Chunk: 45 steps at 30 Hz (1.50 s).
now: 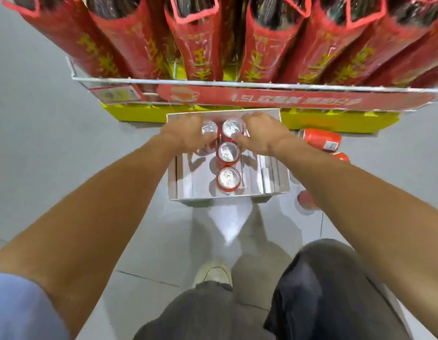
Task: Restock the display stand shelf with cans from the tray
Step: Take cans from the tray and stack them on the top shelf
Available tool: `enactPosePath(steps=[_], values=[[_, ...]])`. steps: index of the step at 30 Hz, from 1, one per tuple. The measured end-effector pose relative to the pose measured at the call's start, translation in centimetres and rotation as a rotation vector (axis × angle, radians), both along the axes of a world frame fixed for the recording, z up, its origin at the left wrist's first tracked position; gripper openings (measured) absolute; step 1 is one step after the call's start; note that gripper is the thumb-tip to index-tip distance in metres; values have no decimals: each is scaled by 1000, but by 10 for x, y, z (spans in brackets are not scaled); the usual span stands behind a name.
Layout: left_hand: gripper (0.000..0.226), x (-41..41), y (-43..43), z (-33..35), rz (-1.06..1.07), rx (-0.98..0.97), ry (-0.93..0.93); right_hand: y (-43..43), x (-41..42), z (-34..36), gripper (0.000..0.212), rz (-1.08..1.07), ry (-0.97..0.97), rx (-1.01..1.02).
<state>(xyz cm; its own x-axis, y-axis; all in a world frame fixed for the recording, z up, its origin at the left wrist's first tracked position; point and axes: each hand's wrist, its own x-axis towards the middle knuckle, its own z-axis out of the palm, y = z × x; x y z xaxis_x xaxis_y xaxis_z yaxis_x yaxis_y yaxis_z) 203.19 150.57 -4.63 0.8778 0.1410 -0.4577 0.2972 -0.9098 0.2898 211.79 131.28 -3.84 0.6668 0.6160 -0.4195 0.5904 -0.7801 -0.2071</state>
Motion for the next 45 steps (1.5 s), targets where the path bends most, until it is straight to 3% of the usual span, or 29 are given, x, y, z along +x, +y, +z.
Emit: enactPosePath(steps=[7,17,24,28,31,35,39,45], values=[[67,9,0,-34,92,-160,-97,16,3,-32,53,-74,-31,85],[33,9,-11,-59,247,-90,-264,28,-1,-48,45,-87,-158,95],[47,4,10,-61,137,-94,-159,11,10,-47,50,-92,-108,123],[38,2,18,-52,137,-130,-83,-4,24,-37,55,-74,-74,104],[26,6,15,-55,147,-166,-112,-12,38,-30,56,-27,-57,107],[46,7,7,-68,213,-204,-186,-26,55,-15,55,83,-80,81],[30,8,2,-72,226,-225,-247,-31,59,-12,46,185,-73,-3],[29,1,7,-78,213,-280,-330,-15,48,-31,37,0,-27,88]])
